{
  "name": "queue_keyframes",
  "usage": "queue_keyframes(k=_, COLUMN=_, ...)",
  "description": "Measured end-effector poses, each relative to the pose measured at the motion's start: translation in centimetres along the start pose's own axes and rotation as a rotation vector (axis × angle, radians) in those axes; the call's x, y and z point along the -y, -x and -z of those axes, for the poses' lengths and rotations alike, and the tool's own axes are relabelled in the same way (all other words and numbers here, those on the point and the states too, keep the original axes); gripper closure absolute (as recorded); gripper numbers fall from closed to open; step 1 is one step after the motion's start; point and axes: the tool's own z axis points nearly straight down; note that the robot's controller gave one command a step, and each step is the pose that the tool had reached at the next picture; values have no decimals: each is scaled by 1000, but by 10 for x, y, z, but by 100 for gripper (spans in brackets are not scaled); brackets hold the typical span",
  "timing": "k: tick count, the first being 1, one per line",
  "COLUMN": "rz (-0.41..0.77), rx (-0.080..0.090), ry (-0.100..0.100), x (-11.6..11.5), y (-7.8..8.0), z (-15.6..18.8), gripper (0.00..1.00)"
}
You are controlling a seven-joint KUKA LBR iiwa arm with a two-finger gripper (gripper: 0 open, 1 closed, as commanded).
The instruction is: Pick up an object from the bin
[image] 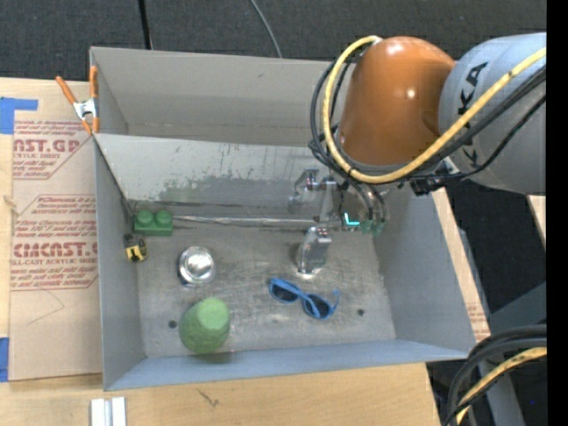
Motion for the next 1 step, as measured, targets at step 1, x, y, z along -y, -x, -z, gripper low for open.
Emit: queue_keyframes(k=1, rz=250, rx=-1, ry=0, x=70, y=-52, z=-99, gripper=0)
